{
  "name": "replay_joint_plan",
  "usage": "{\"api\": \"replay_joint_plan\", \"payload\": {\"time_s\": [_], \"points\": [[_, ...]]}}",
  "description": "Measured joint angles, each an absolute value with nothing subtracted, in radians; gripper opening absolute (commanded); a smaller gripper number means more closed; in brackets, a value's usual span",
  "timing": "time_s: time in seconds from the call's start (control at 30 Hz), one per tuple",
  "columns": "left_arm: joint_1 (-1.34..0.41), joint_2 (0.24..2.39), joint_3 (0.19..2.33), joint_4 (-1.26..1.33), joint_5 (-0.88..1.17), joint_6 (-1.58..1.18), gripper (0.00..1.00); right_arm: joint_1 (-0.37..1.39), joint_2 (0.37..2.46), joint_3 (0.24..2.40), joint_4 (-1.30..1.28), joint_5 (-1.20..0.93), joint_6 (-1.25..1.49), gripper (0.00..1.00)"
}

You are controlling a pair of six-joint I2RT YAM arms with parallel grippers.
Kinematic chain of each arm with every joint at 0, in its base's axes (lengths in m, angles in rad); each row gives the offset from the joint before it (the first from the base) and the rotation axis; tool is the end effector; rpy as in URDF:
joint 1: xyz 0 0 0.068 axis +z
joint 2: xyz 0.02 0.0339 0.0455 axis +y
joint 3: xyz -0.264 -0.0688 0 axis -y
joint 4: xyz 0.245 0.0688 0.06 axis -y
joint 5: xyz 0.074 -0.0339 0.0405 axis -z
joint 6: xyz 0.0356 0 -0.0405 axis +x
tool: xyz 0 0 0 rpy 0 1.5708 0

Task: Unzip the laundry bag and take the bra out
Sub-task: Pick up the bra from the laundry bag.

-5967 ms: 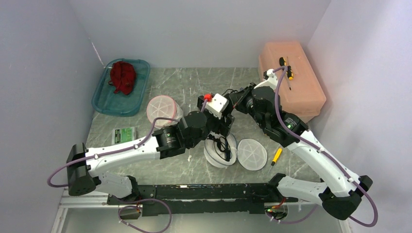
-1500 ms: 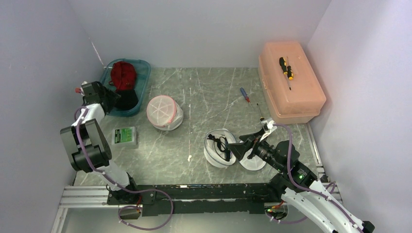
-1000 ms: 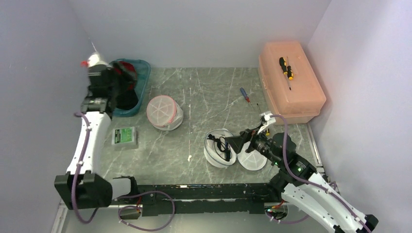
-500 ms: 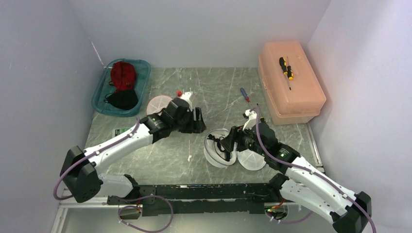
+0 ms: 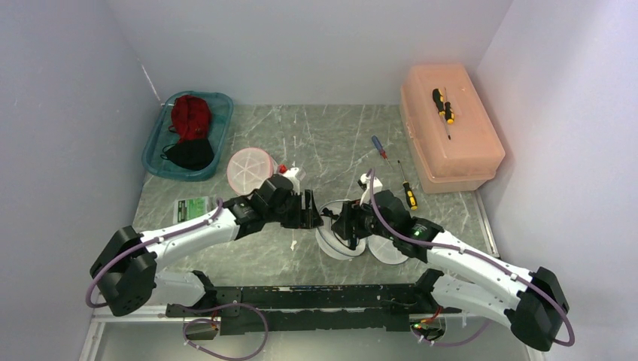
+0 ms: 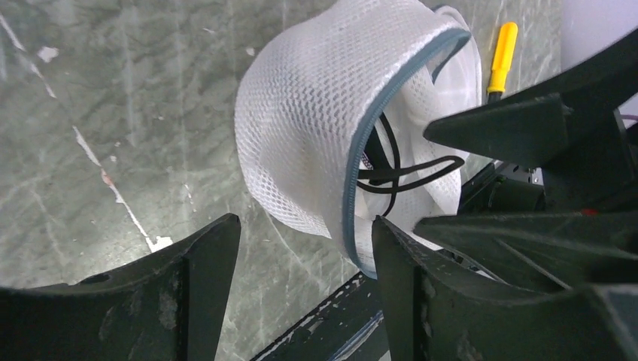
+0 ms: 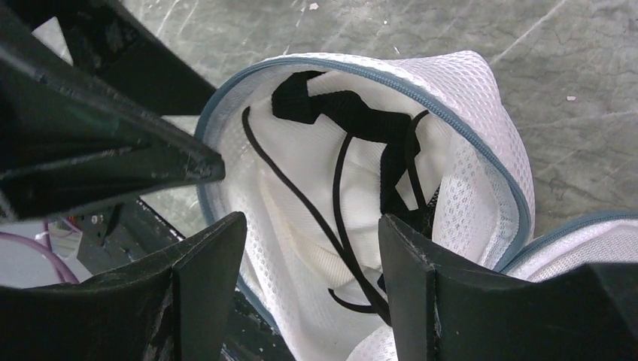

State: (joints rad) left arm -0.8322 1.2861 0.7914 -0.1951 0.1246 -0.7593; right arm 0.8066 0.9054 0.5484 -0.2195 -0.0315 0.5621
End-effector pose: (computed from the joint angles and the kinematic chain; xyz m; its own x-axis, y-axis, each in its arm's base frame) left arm 0.1814 -0.2058 0.2338 -0.8603 -0.0698 -0.5050 0.2840 0.7571 -0.5884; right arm 0.1372 0.1447 0.2320 -0.7135 0.0255 -0.7002 -0.4250 0.7788 0.4614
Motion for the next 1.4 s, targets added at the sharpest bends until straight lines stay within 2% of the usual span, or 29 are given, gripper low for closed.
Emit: {"api": "replay_joint_plan", "payload": {"time_s": [0.23, 0.4, 0.8, 1.2, 1.4], "points": [[-0.871, 1.29, 0.767, -0.147, 0.113, -0.785, 0.21, 0.812, 0.937, 0.548, -0.194, 0.011, 0.573, 0.66], [-0.872, 1.289, 0.727, -0.144, 0.067, -0.791, 0.03, 0.813, 0.945, 0.548, -0.181, 0.02, 0.573, 0.69], [-0.89, 1.307, 0.704, -0.155, 0.007, -0.771, 0.03, 0.881, 1.095, 0.606, -0.146, 0.027, 0.567, 0.8], [-0.895, 1.366, 0.613, -0.005, 0.03, -0.772, 0.03, 0.92, 1.279, 0.671, -0.09, 0.083, 0.561, 0.81], [-0.895, 1.372, 0.584, 0.086, 0.051, -0.773, 0.03, 0.944, 1.337, 0.687, -0.064, 0.088, 0.552, 0.86]]}}
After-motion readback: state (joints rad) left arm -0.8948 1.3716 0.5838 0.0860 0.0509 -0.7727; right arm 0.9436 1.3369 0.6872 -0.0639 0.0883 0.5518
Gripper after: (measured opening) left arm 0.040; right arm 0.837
